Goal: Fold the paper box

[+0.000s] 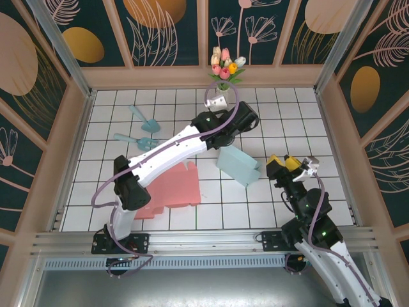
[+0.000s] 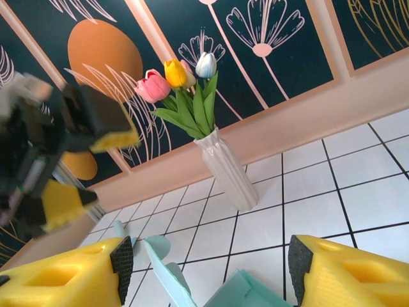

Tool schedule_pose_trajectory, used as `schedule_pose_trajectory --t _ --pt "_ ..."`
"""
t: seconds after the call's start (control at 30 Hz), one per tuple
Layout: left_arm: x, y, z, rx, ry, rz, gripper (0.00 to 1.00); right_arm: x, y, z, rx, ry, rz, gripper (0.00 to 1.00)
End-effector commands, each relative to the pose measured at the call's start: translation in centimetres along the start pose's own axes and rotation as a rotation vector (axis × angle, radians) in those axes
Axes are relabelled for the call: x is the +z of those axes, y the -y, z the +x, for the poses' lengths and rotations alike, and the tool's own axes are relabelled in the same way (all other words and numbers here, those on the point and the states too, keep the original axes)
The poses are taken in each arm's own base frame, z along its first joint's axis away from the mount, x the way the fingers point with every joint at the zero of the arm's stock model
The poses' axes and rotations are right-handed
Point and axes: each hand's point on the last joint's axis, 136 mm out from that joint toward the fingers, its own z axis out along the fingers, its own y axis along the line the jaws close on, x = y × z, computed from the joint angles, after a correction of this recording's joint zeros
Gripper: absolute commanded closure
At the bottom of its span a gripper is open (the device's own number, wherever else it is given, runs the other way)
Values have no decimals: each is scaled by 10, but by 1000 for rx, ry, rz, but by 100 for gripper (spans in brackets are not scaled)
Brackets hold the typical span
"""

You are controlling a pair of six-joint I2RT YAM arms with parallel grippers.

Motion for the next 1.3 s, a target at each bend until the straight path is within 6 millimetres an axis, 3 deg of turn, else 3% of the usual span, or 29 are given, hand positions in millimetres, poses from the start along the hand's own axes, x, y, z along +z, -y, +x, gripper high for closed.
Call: schedule_pose_trajectory --t 0.0,0.1,0.23,0.43,0.57,0.67,0.77,0.9,1.03,1.13,1.27 --pt "24 -18 70 -146 -277 -100 8 -5 -10 -16 3 45 -39 32" --pt "33 -15 94 -135 -321 -109 15 -4 -9 -15 -3 41 -37 31" --pt "44 -30 114 -130 -343 -174 23 -4 -9 -15 -4 42 -38 31" --pt "39 -41 105 -94 -300 -204 39 -4 -8 -14 -5 40 -33 31" --pt "38 -51 94 -39 -249 -236 55 -4 -8 -14 -7 39 -30 31" --pt "37 -45 85 45 -224 -221 65 -3 -7 -13 -7 38 -29 31" --pt "28 -18 60 211 -159 -126 71 -3 -7 -12 -9 37 -26 31" --pt "2 30 43 565 -121 134 100 -2 -5 -11 -15 41 -19 30" --pt "-28 41 19 846 -2 242 100 1 -2 -9 -22 49 -5 28" --pt "-41 37 -3 1105 84 184 100 6 1 -9 -12 66 9 23" --pt "-34 13 11 1475 60 160 100 16 -9 -14 -55 96 -29 20"
